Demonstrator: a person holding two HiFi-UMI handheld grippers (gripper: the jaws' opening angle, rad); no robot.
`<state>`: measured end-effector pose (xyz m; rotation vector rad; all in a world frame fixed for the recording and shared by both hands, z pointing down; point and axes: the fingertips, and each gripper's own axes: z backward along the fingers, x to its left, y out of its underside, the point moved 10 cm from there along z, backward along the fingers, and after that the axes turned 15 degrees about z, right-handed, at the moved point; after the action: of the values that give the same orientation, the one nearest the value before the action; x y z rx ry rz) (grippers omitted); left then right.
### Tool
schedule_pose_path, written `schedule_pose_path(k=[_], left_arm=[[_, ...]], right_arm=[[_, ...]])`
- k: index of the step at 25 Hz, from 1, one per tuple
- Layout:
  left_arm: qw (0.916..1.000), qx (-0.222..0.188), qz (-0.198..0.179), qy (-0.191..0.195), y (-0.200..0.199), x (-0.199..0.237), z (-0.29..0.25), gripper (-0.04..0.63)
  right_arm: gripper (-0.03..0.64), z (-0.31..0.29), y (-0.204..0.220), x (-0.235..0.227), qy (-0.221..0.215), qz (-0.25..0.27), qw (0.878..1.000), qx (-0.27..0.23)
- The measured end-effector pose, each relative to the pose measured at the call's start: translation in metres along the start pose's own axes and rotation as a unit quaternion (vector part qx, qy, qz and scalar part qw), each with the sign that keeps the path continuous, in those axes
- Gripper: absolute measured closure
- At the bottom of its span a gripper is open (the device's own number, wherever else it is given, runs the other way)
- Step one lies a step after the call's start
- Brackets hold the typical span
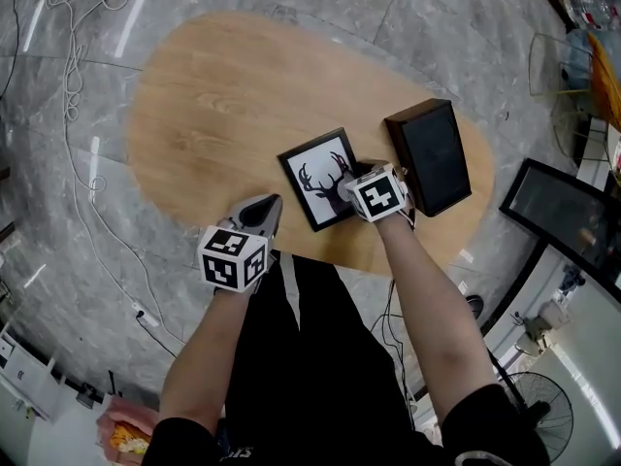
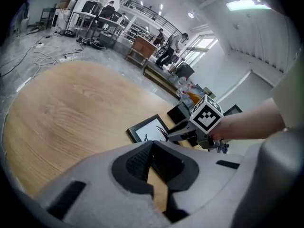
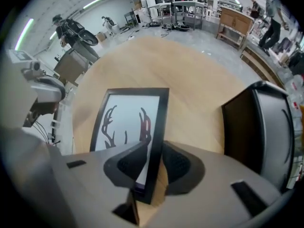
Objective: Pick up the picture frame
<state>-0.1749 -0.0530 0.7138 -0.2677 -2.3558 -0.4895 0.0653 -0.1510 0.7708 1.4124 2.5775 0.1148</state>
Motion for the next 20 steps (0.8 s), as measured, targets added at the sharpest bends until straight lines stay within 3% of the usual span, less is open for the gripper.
schedule_pose_path(k=[4,7,10,20], left_arm=[[1.0,0.003,-0.003,0.002,-0.001,0.002,0.005,0.586],[1.0,0.007,-0.005,0.0,0.0,0.001,0.005,0.586],[1.0,0.009,-0.003,0.002,0.0,-0.001,0.0,0.586],[0.9997,0.011,-0.018,0.01,-0.007,-0.008,0.012,0.586]], right_arm=[[0.54,0.002,0.007,-0.002,-0.015,-0.02,0.999,-0.022],[0.54,0.003,0.008,-0.003,-0.006,-0.045,0.999,-0.02],[0.54,0.001,0.001,-0.003,0.003,-0.037,0.999,-0.02],[0.545,0.018,0.001,0.0,-0.02,-0.079,0.995,-0.05]])
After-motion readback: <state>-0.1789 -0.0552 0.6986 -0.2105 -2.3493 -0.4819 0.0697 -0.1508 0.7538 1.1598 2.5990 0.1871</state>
